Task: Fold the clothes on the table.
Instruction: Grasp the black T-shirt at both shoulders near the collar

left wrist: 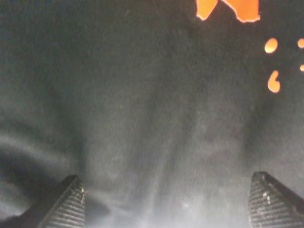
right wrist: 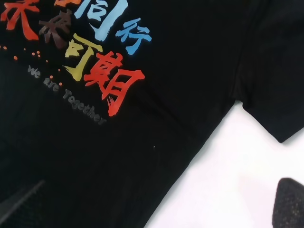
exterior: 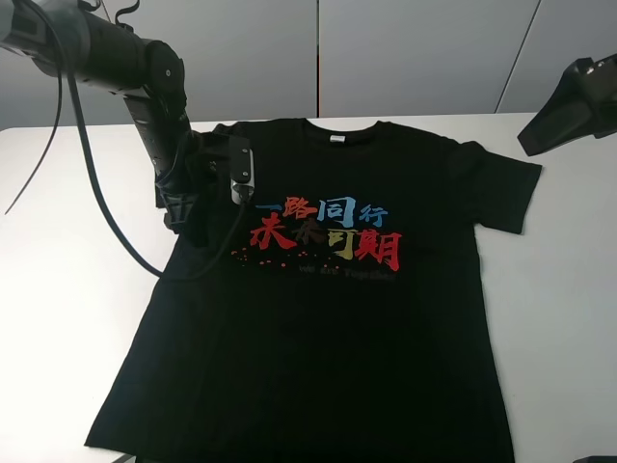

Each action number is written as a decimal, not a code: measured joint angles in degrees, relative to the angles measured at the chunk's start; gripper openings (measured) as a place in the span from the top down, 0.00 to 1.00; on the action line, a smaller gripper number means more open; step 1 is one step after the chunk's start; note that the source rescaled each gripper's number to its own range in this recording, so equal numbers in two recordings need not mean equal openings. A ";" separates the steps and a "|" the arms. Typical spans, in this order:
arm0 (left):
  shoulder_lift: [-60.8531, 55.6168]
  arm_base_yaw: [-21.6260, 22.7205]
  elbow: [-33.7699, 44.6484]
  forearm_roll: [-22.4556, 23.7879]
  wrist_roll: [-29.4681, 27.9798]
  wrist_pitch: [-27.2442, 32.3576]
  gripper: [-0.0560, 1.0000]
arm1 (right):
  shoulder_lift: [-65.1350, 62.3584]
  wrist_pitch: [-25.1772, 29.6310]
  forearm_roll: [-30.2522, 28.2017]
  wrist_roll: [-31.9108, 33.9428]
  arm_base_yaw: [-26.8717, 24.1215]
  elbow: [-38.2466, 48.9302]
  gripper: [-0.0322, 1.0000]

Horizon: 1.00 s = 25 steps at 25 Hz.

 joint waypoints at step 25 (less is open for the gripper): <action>2.48 -0.12 -0.70 3.65 -0.89 -2.35 0.79 | 0.00 0.00 1.05 0.00 0.00 0.00 0.00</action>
